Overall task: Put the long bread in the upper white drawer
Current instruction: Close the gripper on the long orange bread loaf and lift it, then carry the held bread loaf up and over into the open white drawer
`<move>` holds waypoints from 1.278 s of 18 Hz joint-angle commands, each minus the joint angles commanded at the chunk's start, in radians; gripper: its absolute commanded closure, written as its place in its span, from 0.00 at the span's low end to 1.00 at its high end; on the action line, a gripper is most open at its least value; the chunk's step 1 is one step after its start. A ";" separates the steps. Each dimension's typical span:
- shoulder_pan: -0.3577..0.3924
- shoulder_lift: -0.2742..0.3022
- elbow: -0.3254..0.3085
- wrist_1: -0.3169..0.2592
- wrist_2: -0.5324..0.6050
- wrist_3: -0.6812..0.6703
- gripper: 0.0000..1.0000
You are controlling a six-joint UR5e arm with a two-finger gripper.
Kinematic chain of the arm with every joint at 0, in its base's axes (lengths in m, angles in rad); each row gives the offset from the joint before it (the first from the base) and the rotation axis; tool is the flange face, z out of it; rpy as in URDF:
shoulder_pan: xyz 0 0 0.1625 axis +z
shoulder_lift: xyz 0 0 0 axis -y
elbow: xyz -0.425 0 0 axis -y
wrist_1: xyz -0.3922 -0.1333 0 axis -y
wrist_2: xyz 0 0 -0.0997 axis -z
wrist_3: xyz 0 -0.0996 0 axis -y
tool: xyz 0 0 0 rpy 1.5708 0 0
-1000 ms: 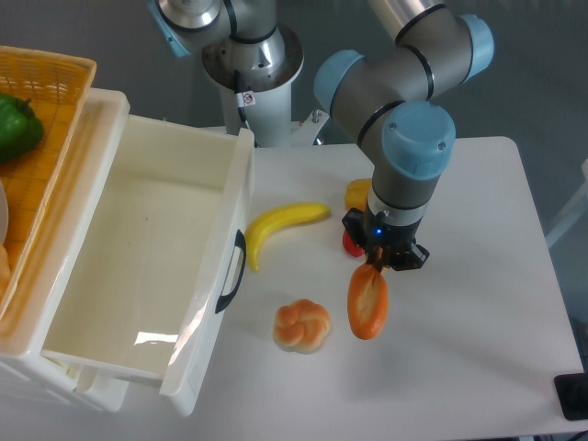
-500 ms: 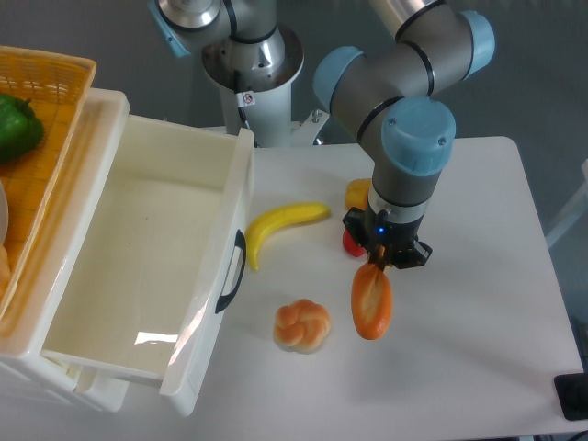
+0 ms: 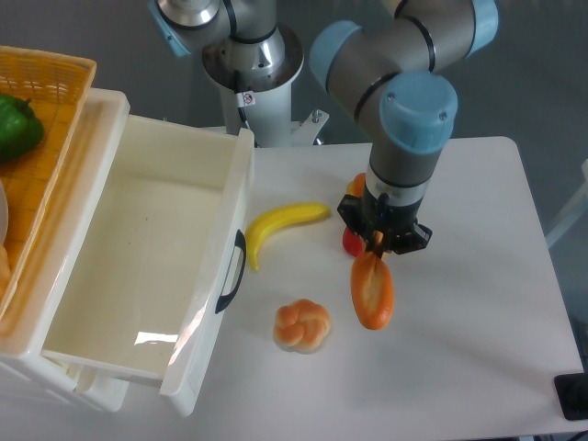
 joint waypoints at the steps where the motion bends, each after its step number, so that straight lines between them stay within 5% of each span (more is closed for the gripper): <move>1: -0.002 0.014 0.000 -0.002 -0.015 -0.020 1.00; 12: -0.029 0.167 0.005 -0.094 -0.189 -0.187 1.00; 23: -0.095 0.247 -0.003 -0.100 -0.328 -0.379 1.00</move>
